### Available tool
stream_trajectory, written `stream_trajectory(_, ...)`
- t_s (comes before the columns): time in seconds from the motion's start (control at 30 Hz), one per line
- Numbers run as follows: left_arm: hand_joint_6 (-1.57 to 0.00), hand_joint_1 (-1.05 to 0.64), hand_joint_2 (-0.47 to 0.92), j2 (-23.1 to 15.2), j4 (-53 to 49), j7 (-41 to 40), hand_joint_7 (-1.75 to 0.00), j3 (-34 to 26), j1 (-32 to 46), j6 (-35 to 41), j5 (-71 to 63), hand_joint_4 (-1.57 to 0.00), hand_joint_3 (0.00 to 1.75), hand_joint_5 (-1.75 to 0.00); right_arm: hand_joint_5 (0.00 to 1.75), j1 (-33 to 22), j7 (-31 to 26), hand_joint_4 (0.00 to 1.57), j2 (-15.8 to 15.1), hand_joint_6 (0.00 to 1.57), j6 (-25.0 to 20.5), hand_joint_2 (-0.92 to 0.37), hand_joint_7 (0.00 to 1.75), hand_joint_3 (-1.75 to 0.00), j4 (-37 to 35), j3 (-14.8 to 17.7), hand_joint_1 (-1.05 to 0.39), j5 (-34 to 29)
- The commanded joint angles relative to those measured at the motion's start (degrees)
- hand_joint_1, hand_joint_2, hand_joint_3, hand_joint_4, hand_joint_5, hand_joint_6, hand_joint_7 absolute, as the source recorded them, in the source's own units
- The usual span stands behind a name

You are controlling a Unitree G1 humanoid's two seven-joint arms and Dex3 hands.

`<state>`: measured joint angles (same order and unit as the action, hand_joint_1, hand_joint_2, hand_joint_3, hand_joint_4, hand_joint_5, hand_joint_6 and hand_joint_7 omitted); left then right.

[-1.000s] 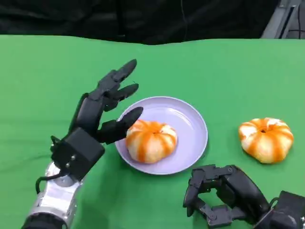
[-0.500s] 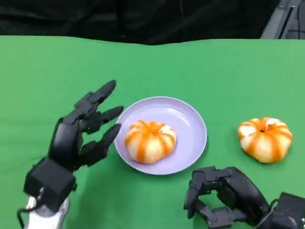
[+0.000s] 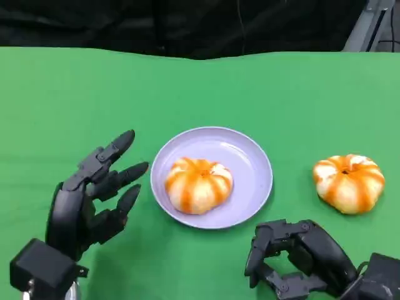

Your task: Grasp the bread from the table and place it into the plate.

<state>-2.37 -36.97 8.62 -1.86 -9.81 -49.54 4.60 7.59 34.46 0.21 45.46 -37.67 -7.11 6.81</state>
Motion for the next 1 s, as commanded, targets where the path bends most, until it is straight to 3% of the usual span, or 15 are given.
stream_trajectory(0.03, -0.53, -0.63, 0.92, -1.1, 0.7, 3.3, -0.02, -0.8, 3.7, -1.4, 2.5, -0.84, 0.43, -0.02, 1.33, -0.1, 0.1, 0.95, -0.6, 0.93, 0.3, -0.56, 1.06, -1.09, -0.1, 0.5, 0.07, 0.9)
stream_trajectory(0.83, -0.58, -0.61, 0.92, -1.5, -0.9, 12.3, -0.01, -1.0, 9.1, -1.9, 4.7, -0.91, 0.4, -0.02, 1.34, 0.1, 0.0, 0.94, -0.5, 0.93, 0.4, -0.56, 1.07, -1.1, 0.1, 0.3, 0.09, 0.8)
stream_trajectory(1.0, -0.6, -0.17, 0.92, -0.9, -3.0, 14.7, -0.01, -0.7, 9.2, -1.9, 5.6, -0.84, 0.21, 0.0, 1.33, 0.0, -0.4, 0.95, -0.6, 0.93, -0.1, -0.55, 1.06, -1.1, 0.3, 0.1, 0.09, 0.7)
